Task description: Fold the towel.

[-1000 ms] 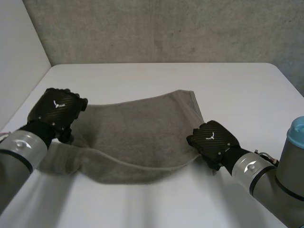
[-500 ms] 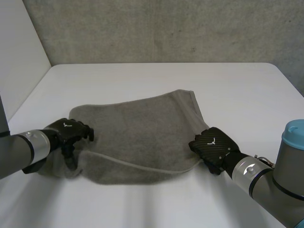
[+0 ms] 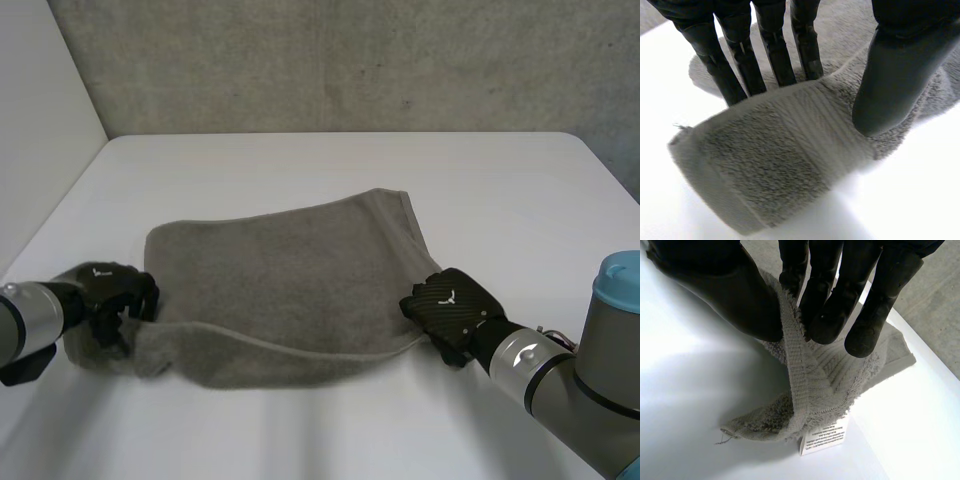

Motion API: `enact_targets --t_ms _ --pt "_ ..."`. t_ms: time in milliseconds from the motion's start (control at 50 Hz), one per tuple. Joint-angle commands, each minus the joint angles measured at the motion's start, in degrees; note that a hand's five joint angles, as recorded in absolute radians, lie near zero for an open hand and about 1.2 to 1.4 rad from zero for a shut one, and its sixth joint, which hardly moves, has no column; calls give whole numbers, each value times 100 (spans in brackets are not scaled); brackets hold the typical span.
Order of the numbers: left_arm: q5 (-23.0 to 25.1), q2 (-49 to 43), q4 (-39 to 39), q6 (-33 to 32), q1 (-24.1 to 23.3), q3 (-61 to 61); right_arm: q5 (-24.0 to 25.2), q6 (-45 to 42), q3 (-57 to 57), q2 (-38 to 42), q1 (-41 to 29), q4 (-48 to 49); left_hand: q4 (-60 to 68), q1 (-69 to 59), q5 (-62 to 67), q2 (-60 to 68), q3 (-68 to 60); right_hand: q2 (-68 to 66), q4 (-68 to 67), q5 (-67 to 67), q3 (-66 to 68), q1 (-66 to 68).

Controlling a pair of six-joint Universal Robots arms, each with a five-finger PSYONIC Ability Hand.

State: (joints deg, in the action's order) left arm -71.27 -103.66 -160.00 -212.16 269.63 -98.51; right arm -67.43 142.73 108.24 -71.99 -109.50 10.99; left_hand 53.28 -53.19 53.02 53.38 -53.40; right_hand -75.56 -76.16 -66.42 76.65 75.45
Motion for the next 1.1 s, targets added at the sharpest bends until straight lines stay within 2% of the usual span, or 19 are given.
enact_targets --t_ms 20,40,80,100,120,260,280,300,320,340,360,600,820,840,860,900,1020,1100 --pt "-9 13 -40 -18 -60 -169 -59 -9 -22 36 34 -9 583 -591 -391 573 -571 -444 -384 -358 335 455" --pt "-9 13 -40 -18 -60 -169 -59 -9 -22 36 34 -9 589 -597 -385 579 -577 -444 -384 -358 335 455" --pt "-9 13 -49 -9 -69 -134 -59 -9 -22 36 122 -26 1811 -1819 837 1800 -1799 -444 -384 -358 335 455" --pt "-9 13 -49 -9 -69 -134 -59 -9 -22 36 122 -26 1817 -1825 843 1807 -1805 -444 -384 -358 335 455" --pt "-1 30 -49 0 -69 -107 -68 0 -30 27 165 -44 2664 -2672 1690 2654 -2652 -444 -384 -358 335 455" --pt "26 189 -242 17 -157 -54 -121 106 -66 27 210 -88 2672 -2681 1698 2662 -2660 -444 -384 -358 335 455" --pt "17 232 -399 26 -191 -63 -138 149 -66 27 227 -88 2672 -2681 1698 2662 -2660 166 226 253 -276 -155" --pt "8 267 -548 52 -218 -107 -173 211 -66 27 262 -97 2672 -2681 1698 2662 -2660 1421 1481 1508 -1531 -1410" --pt "8 268 -550 52 -218 -107 -174 211 -66 27 263 -97 2672 -2681 1698 2662 -2660 1434 1494 1520 -1543 -1423" --pt "-1 311 -680 105 -227 -133 -243 307 -74 27 271 -105 2672 -2681 1698 2662 -2660 2399 2460 2486 -2509 -2389" --pt "-1 312 -682 105 -227 -134 -340 412 -92 36 280 -105 2672 -2681 1698 2662 -2660 2692 2753 2779 -2802 -2682" --pt "-9 461 -1182 676 -192 -151 -824 519 -206 133 385 -105 2672 -2681 1698 2662 -2660 3233 3294 3320 -3343 -3223" --pt "-1 452 -1218 685 -192 -257 -912 519 -233 142 588 -53 2672 -2681 1698 2662 -2660 2880 2941 2967 -2990 -2870" --pt "-1 452 -1218 685 -183 -257 -921 545 -233 133 649 -53 2672 -2681 1698 2662 -2660 2181 2241 2268 -2291 -2170" --pt "-1 452 -1218 685 -183 -257 -921 545 -233 133 649 -53 2672 -2681 1698 2662 -2660 2174 2234 2260 -2284 -2163" --pt "-1 470 -1218 694 -209 -257 -912 606 -250 133 711 -35 2672 -2681 1698 2662 -2660 -430 -369 -343 320 440" --pt "8 734 -1227 826 -218 -221 -850 809 -321 106 711 -44 2672 -2681 1698 2662 -2660 -444 -384 -358 335 455" --pt "8 1241 -1332 1421 -218 -3 -894 1037 -574 -304 720 -184 2672 -2681 1698 2662 -2660 -444 -384 -358 335 455"
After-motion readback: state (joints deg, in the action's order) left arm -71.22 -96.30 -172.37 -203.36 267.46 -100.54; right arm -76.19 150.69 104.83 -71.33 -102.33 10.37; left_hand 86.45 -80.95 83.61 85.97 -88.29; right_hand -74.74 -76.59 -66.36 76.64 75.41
